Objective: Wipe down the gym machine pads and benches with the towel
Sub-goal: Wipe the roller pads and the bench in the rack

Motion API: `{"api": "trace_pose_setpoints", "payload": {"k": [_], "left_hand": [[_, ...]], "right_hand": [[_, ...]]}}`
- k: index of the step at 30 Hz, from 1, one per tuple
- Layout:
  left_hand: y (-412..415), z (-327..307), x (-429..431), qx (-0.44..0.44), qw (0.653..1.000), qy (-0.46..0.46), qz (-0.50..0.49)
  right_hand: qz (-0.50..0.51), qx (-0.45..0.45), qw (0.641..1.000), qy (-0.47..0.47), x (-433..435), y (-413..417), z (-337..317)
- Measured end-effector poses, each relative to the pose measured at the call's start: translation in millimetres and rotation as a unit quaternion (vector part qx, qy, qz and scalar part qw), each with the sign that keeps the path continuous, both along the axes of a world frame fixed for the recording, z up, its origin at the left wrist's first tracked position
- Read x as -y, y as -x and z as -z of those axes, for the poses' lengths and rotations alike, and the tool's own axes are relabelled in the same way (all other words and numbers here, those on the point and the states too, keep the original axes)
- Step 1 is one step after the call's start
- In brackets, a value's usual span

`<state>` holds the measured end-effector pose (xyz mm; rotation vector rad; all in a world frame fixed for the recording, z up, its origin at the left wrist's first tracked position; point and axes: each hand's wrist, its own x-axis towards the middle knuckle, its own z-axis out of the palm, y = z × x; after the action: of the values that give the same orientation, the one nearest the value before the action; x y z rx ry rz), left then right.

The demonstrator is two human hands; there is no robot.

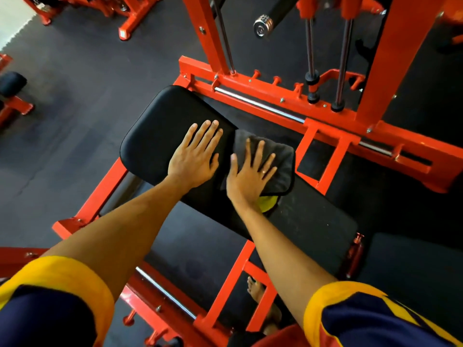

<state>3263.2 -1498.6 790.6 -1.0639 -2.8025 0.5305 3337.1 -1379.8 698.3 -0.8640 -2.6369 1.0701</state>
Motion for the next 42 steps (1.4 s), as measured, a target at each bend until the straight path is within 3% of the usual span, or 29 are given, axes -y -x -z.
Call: {"api": "trace_pose_setpoints", "payload": {"k": [5,7,12,18,24,31,37,42], "left_hand": [[-7.3,3.2,2.2,0.008,1.0,-0.012,-0.006],[-19.1,8.1,6.8,0.011,1.0,-0.01,0.005],[-39.3,18.0,6.9,0.006,1.0,-0.005,0.011],[-36.7,22.6,7.0,0.012,0.999,0.034,0.003],[-39.5,23.5,4.5,0.005,1.0,0.004,0.003],[-36.2,24.8,5.0,0.001,1.0,0.008,0.002],[-39.0,24.5,4.3,0.002,1.0,0.003,-0.004],[-38.8,23.0,4.6,0.003,1.0,0.009,-0.002]], "right_hand": [[-0.181,-0.058,0.979,-0.076,-13.4,-76.9,29.2],[-0.153,-0.012,0.986,-0.067,-37.7,-96.4,45.8],[0.024,0.114,0.99,0.073,-33.7,-58.7,26.8],[-0.157,-0.035,0.986,-0.043,24.1,-98.4,20.2],[-0.22,-0.057,0.956,-0.186,-13.9,-159.0,77.9],[-0.216,-0.12,0.95,-0.193,21.6,-121.3,54.4],[-0.23,-0.138,0.934,-0.234,-12.3,-160.1,90.9],[-0.25,-0.123,0.944,-0.178,-2.2,-135.1,65.3]]}}
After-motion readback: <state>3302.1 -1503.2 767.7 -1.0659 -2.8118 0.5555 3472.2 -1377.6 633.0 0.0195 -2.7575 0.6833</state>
